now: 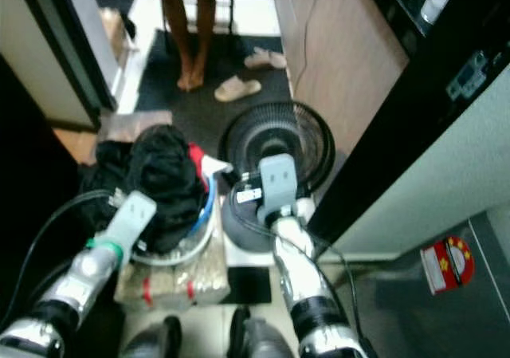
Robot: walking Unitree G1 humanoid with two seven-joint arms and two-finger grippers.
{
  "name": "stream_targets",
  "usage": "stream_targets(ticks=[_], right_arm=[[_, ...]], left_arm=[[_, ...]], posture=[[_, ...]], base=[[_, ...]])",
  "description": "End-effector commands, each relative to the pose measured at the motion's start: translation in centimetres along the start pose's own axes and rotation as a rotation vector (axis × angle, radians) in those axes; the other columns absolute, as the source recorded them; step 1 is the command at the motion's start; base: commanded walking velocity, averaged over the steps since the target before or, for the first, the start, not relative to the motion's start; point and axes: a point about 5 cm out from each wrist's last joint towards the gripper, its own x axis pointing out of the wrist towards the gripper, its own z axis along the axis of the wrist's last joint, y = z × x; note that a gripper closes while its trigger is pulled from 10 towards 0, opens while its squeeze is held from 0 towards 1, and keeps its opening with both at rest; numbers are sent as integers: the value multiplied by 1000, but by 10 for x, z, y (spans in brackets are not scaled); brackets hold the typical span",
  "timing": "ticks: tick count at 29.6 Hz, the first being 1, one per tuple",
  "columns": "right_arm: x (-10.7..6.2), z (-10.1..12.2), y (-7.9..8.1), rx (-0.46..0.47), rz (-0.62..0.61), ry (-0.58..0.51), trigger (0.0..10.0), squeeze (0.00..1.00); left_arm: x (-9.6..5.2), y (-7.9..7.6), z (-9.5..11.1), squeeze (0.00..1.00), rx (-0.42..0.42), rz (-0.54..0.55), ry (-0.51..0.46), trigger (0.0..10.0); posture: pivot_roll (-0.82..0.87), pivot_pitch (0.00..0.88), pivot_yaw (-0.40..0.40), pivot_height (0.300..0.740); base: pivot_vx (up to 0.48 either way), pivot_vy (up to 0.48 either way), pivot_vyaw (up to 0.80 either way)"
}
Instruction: Clothes washing
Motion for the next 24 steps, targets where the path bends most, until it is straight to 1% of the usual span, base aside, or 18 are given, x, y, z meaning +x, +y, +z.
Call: stream_targets(ticks=[1, 4, 6, 7, 8, 10, 11, 12, 13, 15, 16, 18, 24], right_arm=[[-1, 0, 2, -2, 10, 7, 10000, 0], [6, 5, 6, 1, 22, -3, 10000, 0], [6, 5, 6, 1, 22, -3, 10000, 0], [10, 6, 6, 3, 24, -5, 10000, 0], [10, 6, 6, 3, 24, -5, 10000, 0], [13, 10, 7, 6, 24, -17, 10000, 0], [13, 10, 7, 6, 24, -17, 10000, 0], [12, 11, 7, 8, 22, -21, 10000, 0], [10, 10, 6, 8, 19, -21, 10000, 0], [9, 9, 5, 7, 18, -20, 10000, 0], [8, 8, 4, 6, 17, -16, 10000, 0], [5, 7, 3, 4, 16, -11, 10000, 0], [6, 7, 3, 5, 11, -8, 10000, 0]], left_arm=[[-4, 1, -8, 0, 10, 4, 13, 10000], [-5, 6, -11, 0, 31, 22, 17, 10000], [-5, 6, -11, 0, 31, 22, 17, 10000], [-5, 5, -13, 0, 43, 15, 29, 10000], [-5, 5, -13, 0, 43, 15, 29, 10000], [-8, 1, -22, 0, 60, -19, 49, 10000], [-8, 1, -22, 0, 60, -19, 49, 10000], [-10, -1, -26, 0, 64, -31, 57, 8235], [-12, -3, -30, 0, 62, -36, 64, 3529], [-13, -4, -33, 0, 59, -37, 67, 3529], [-14, -6, -33, 0, 56, -40, 62, 0], [-15, -6, -31, 0, 46, -41, 40, 0], [-14, -3, -26, 0, 45, -24, 21, 0]], posture=[[20, 277, 4, 740], [28, 303, 10, 740], [28, 303, 10, 740], [28, 303, 10, 740], [28, 303, 10, 740], [26, 324, 15, 740], [26, 324, 15, 740], [26, 324, 15, 740], [28, 326, 14, 740], [28, 326, 14, 740], [29, 318, 13, 740], [29, 311, 14, 740], [27, 297, 15, 740]], base=[[0, 0, 0], [0, 0, 0], [0, 0, 0], [0, 0, 0], [0, 0, 0], [0, 0, 0], [0, 0, 0], [0, 0, 0], [0, 0, 0], [0, 0, 0], [0, 0, 0], [0, 0, 0], [0, 0, 0]])
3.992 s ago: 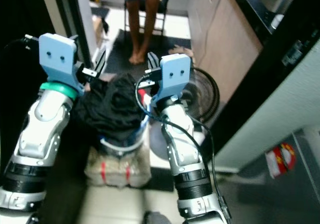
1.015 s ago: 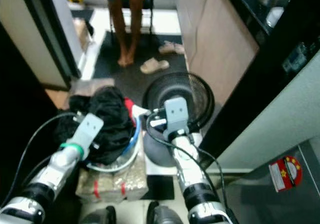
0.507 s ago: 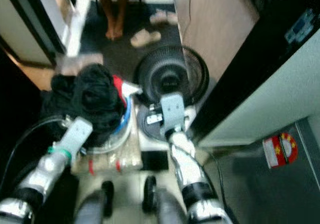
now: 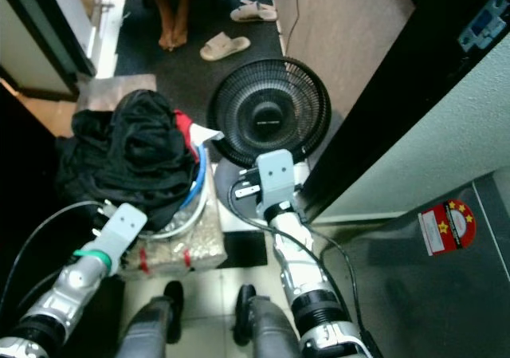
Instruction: Clothes washing
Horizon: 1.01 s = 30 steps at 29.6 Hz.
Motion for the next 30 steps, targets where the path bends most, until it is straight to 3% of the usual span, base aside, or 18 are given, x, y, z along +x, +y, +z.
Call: stream_targets(ticks=[1, 7, 13, 14, 16, 17, 18, 20, 21, 22, 23, 24, 26, 27, 28, 29, 30], right_arm=[[-4, -5, -1, 2, -4, 25, 10000, 0], [-1, -4, -1, 2, -10, 22, 10000, 0], [3, -2, -4, -2, -20, 15, 10000, 0], [5, 0, -5, -4, -24, 10, 10000, 0], [5, 0, -5, -4, -24, 10, 10000, 0], [7, 2, -7, -6, -27, 4, 10000, 0], [7, 2, -7, -6, -27, 4, 10000, 0], [13, 7, -10, -7, -34, -14, 10000, 0], [15, 10, -10, -5, -36, -24, 10000, 0], [15, 10, -10, -5, -36, -24, 10000, 0], [17, 13, -10, -3, -37, -35, 10000, 0], [17, 13, -10, -3, -37, -35, 10000, 0], [20, 17, -9, 2, -37, -51, 10000, 0], [20, 17, -9, 2, -37, -51, 10000, 0], [21, 20, -8, 6, -36, -63, 10000, 0], [21, 20, -8, 6, -36, -63, 10000, 0], [24, 24, -6, 11, -32, -83, 10000, 0]], left_arm=[[-5, -10, -17, 0, -15, -34, 70, 0], [-2, -4, -8, 0, -37, 0, 30, 0], [0, 9, 20, 0, -77, 66, -107, 0], [-4, 13, 33, 0, -81, 81, -181, 0], [-4, 13, 33, 0, -81, 81, -181, 0], [-9, 17, 49, 0, -91, 90, -265, 0], [-9, 17, 49, 0, -91, 90, -265, 0], [-28, 26, 100, 0, -152, 82, -486, 0], [-37, 28, 120, 0, -173, 68, -570, 10000], [-37, 28, 120, 0, -173, 68, -570, 10000], [-46, 29, 142, 0, -188, 50, -653, 10000], [-46, 29, 142, 0, -188, 50, -653, 10000], [-56, 32, 175, 0, -211, 28, -768, 10000], [-56, 32, 175, 0, -211, 28, -768, 10000], [-63, 35, 198, 0, -214, 23, -843, 10000], [-63, 35, 198, 0, -214, 23, -843, 10000], [-72, 43, 229, 0, -199, 40, -951, 10000]], posture=[[27, 297, 15, 740], [28, 282, 18, 740], [28, 258, 19, 740], [28, 241, 20, 740], [28, 241, 20, 740], [30, 225, 21, 740], [30, 225, 21, 740], [38, 179, 23, 740], [39, 170, 22, 740], [39, 170, 22, 740], [40, 155, 22, 740], [40, 155, 22, 740], [42, 130, 21, 740], [42, 130, 21, 740], [41, 111, 21, 740], [41, 111, 21, 740], [37, 89, 21, 740]], base=[[0, 0, 0], [0, 0, 0], [0, 0, 0], [0, 0, 0], [0, 0, 0], [0, 0, 0], [0, 0, 0], [0, 0, 0], [0, 0, 0], [0, 0, 0], [0, 0, 0], [0, 0, 0], [0, 0, 0], [0, 0, 0], [0, 0, 0], [0, 0, 0], [0, 0, 0]])
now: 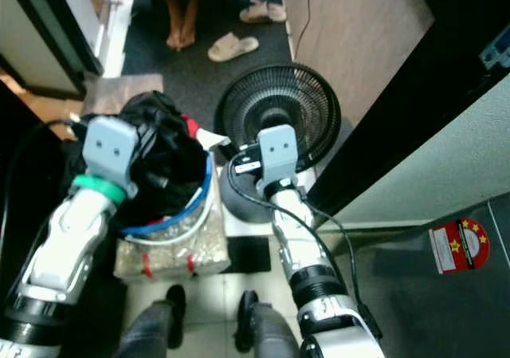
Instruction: Clothes washing
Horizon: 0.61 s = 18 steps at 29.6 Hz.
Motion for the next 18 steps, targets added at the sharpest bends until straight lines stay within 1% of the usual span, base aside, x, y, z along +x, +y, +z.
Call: stream_targets(ticks=[1, 2, 3, 4, 5, 6, 7, 8, 9, 10, 11, 12, 13, 14, 15, 16, 17, 18], right_arm=[[-1, -3, 4, 19, 2, 6, 10000, 0], [1, 1, 6, 24, 5, -9, 10000, 0], [4, 5, 9, 28, 10, -25, 10000, 0], [4, 5, 9, 28, 10, -25, 10000, 0], [7, 9, 10, 32, 11, -43, 10000, 0], [8, 12, 11, 33, 11, -52, 10000, 0], [8, 12, 11, 33, 11, -52, 10000, 0], [9, 13, 10, 33, 10, -59, 10000, 0], [9, 13, 8, 32, 7, -60, 10000, 0], [9, 13, 8, 32, 7, -60, 10000, 0], [8, 11, 7, 29, 4, -58, 10000, 0], [7, 10, 5, 25, 2, -55, 10000, 0], [7, 10, 5, 25, 2, -55, 10000, 0], [6, 8, 4, 21, 1, -52, 10000, 0], [5, 7, 4, 19, 1, -50, 10000, 0], [4, 7, 4, 17, 0, -49, 10000, 0], [4, 7, 3, 15, -1, -50, 10000, 0], [4, 7, 3, 15, -1, -50, 10000, 0]], left_arm=[[11, -1, 26, 0, 0, -11, -100, 10000], [24, 0, 48, 0, 17, -13, -188, 10000], [35, 0, 66, 0, 30, -31, -252, 10000], [35, 0, 66, 0, 30, -31, -252, 10000], [38, -7, 75, 0, 53, -102, -273, 10000], [38, -12, 77, 0, 66, -154, -273, 10000], [38, -12, 77, 0, 66, -154, -273, 10000], [35, -21, 72, 0, 66, -208, -249, 10000], [30, -30, 58, 0, 62, -263, -160, 10000], [30, -30, 58, 0, 62, -263, -160, 10000], [26, -37, 43, 0, 82, -291, -99, 10000], [21, -46, 25, 0, 103, -324, -10, 10000], [21, -46, 25, 0, 103, -324, -10, 10000], [18, -53, 12, 0, 118, -337, 41, 10000], [16, -57, 4, 0, 127, -342, 63, 10000], [15, -59, -5, 0, 129, -346, 108, 10000], [14, -58, -11, 0, 126, -333, 139, 10000], [14, -58, -11, 0, 126, -333, 139, 10000]], posture=[[37, 89, 21, 740], [31, 75, 23, 740], [23, 58, 28, 740], [23, 58, 28, 740], [18, 43, 35, 740], [17, 40, 35, 740], [17, 40, 35, 740], [15, 36, 37, 740], [12, 34, 36, 740], [12, 34, 36, 740], [11, 31, 36, 740], [4, 28, 34, 740], [4, 28, 34, 740], [1, 23, 36, 740], [1, 23, 36, 740], [-7, 21, 35, 740], [-9, 22, 35, 740], [-9, 22, 35, 740]], base=[[0, 0, 0], [0, 0, 0], [0, 0, 0], [0, 0, 0], [0, 0, 0], [0, 0, 0], [0, 0, 0], [0, 0, 0], [0, 0, 0], [0, 0, 0], [0, 0, 0], [0, 0, 0], [0, 0, 0], [0, 0, 0], [0, 0, 0], [0, 0, 0], [0, 0, 0], [0, 0, 0]])
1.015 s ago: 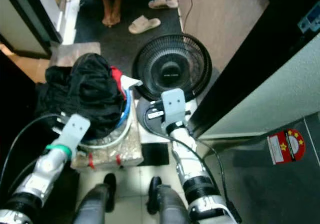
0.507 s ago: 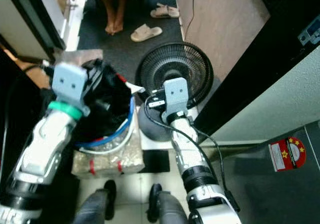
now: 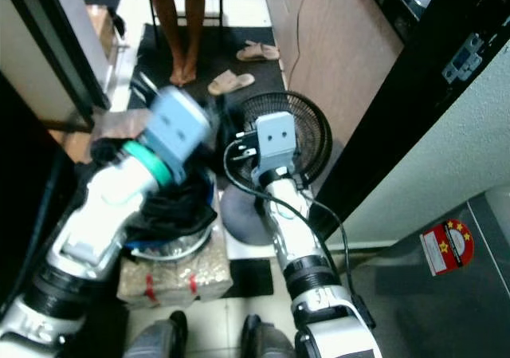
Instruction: Clothes washing
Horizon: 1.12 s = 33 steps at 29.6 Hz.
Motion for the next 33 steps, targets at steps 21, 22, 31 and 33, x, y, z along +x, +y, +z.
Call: stream_targets(ticks=[21, 22, 31, 33], right_arm=[[0, 11, 7, 21, 62, -57, 10000, 0], [-1, 9, 7, 22, 61, -50, 10000, 0], [-1, 4, 13, 23, 76, -23, 10000, 0], [-1, 4, 13, 23, 76, -23, 10000, 0]], left_arm=[[-50, 37, -33, 0, -44, 196, 146, 10000], [-58, 51, -47, 0, -16, 271, 211, 10000], [-105, 141, -108, 0, 124, 744, 574, 10000], [-105, 141, -108, 0, 124, 744, 574, 10000]], posture=[[12, 40, 26, 740], [17, 44, 21, 740], [10, 56, 11, 740], [10, 56, 11, 740]], base=[[0, 0, 0], [0, 0, 0], [0, 0, 0], [0, 0, 0]])
